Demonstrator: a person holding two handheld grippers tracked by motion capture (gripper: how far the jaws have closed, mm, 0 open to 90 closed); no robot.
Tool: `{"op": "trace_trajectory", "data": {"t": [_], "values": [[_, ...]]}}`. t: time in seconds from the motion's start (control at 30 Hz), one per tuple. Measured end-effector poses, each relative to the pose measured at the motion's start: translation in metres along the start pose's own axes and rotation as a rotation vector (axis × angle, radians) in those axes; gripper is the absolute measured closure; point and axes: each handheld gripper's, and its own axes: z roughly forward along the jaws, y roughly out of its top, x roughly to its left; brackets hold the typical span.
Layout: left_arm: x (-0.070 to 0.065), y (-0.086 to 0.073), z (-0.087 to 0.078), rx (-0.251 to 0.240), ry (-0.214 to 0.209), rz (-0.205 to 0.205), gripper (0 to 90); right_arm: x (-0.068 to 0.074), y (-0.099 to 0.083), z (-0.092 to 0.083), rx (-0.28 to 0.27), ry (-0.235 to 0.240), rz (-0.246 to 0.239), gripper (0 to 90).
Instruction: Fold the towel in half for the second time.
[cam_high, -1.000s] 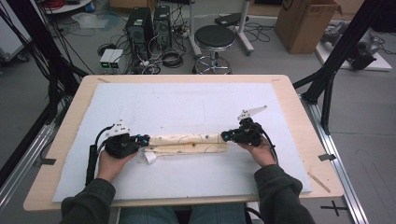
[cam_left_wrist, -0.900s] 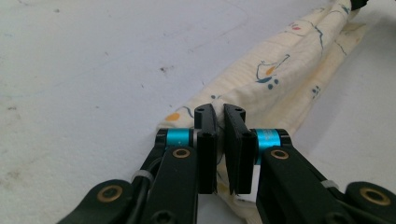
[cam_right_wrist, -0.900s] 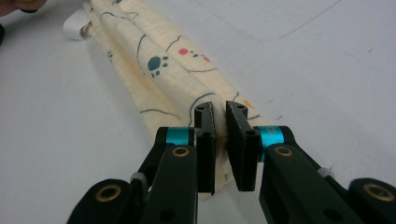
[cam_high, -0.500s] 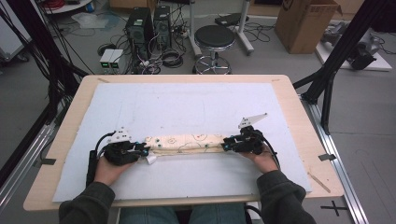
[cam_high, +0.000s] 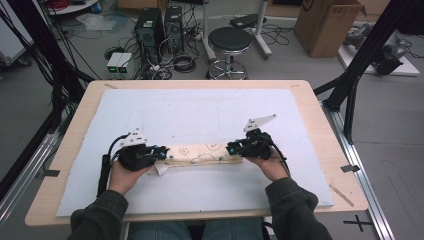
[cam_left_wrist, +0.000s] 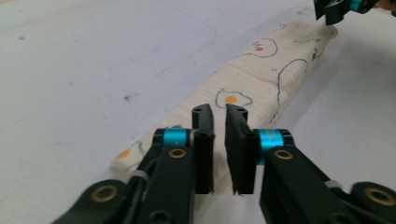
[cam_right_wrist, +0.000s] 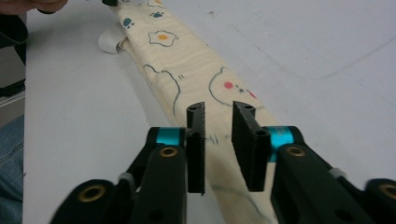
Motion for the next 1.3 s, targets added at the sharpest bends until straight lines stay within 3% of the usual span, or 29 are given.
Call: {"op": "trace_trajectory", "data": {"t": [0.23, 0.47, 0.7, 0.93, 1.1, 1.2, 1.3], "values": [[-0.01, 0.006, 0.032, 0.09, -0.038, 0.045, 87.9, 0.008, 0.016, 0.039, 0.069, 0.056, -0.015, 81.8], [-0.008, -0.004, 0.036, 0.175, -0.034, 0.058, 89.0, 0.011, 0.013, 0.056, 0.158, 0.058, -0.049, 81.9], [-0.005, -0.01, 0.027, 0.187, -0.034, 0.054, 88.6, 0.008, 0.0, 0.05, 0.167, 0.021, -0.067, 81.3], [-0.002, -0.015, 0.019, 0.196, -0.024, 0.068, 84.5, -0.002, -0.016, 0.03, 0.135, -0.01, -0.049, 77.3], [0.003, -0.024, 0.012, 0.165, -0.031, 0.044, 83.4, -0.01, -0.03, 0.014, 0.118, -0.035, -0.032, 75.5], [0.002, -0.024, 0.01, 0.152, -0.033, 0.048, 81.4, -0.013, -0.036, 0.008, 0.103, -0.039, -0.031, 74.0], [0.006, -0.018, 0.004, 0.106, -0.033, 0.041, 78.9, -0.011, -0.034, 0.005, 0.08, -0.044, -0.036, 70.4]]}}
